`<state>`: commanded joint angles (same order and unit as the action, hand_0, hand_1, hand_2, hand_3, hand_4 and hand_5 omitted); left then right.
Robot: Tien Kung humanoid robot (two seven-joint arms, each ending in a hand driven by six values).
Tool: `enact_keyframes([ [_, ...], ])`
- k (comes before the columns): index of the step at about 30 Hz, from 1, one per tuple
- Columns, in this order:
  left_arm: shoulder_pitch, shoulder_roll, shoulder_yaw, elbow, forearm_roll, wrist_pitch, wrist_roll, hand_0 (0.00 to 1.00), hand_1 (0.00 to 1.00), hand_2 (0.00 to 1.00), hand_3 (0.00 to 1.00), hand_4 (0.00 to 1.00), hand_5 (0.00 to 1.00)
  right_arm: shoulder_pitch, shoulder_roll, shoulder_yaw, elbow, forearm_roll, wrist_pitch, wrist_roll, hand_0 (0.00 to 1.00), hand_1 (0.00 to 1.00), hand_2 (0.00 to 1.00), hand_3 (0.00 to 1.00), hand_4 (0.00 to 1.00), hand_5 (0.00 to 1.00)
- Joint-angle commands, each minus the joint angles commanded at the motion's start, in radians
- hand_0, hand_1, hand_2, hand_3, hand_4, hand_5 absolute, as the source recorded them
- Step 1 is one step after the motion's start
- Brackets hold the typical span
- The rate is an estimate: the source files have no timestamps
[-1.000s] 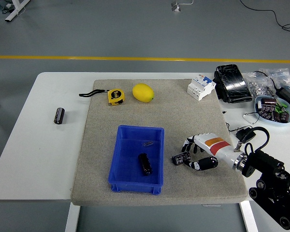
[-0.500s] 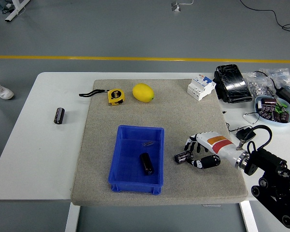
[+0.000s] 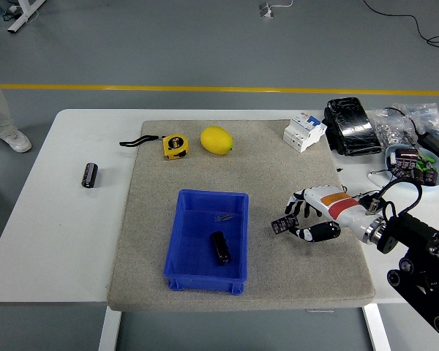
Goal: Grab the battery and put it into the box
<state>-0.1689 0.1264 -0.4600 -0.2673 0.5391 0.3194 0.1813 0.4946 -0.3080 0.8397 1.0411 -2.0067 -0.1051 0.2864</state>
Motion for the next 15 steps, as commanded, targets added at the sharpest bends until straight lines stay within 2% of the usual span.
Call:
enact_keyframes([
  [15, -0.008, 0.001, 0.008, 0.001, -0.013, 0.002, -0.006, 0.726, 0.673, 0.703, 0.622, 0.661, 0.631, 0.061, -0.024, 0.054, 0.074, -0.022, 0.010, -0.011, 0.264, 0.399, 0.465, 0.446, 0.738, 0.127],
])
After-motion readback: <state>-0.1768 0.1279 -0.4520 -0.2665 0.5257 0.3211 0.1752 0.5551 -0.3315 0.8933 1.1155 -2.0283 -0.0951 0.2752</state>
